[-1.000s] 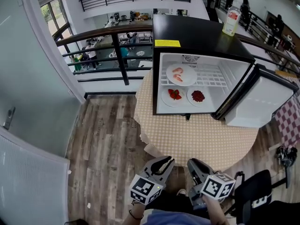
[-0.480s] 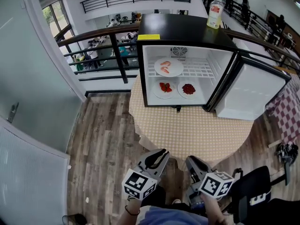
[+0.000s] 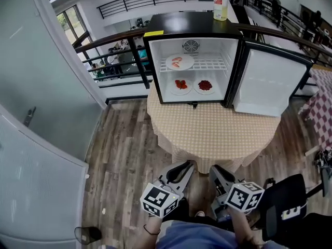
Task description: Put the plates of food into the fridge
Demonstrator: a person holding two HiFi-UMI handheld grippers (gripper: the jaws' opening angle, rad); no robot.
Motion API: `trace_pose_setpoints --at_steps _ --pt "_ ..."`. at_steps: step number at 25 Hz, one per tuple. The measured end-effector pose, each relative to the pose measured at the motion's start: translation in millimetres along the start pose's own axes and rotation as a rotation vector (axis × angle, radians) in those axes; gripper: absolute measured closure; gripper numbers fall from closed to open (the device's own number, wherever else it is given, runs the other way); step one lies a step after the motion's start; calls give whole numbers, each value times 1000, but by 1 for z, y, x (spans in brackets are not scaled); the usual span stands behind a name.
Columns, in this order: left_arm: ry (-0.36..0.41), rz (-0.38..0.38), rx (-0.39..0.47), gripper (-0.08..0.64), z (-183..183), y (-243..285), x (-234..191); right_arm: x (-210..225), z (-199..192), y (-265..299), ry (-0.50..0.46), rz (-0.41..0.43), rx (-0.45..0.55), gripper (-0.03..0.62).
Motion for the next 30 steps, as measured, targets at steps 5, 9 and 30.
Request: trace_pose_setpoints --at_steps 5,9,30 --pt "11 18 -1 515 -1 -14 38 -2 -15 -33 -4 5 -24 522" --pt "22 33 -5 515 -5 -23 60 0 -25 -49 -19 34 -36 522" --pt "46 10 -30 515 -13 -50 98 -15 -46 -75 -86 27 -49 526"
Point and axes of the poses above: the fingertips, and each gripper's own axes: y forward along the fingers, x to its right, z out of its top, the point moved 2 cm from there along -y, backward along the fingers, and after that the axes turned 8 degrees about y, right-handed, at the moved point
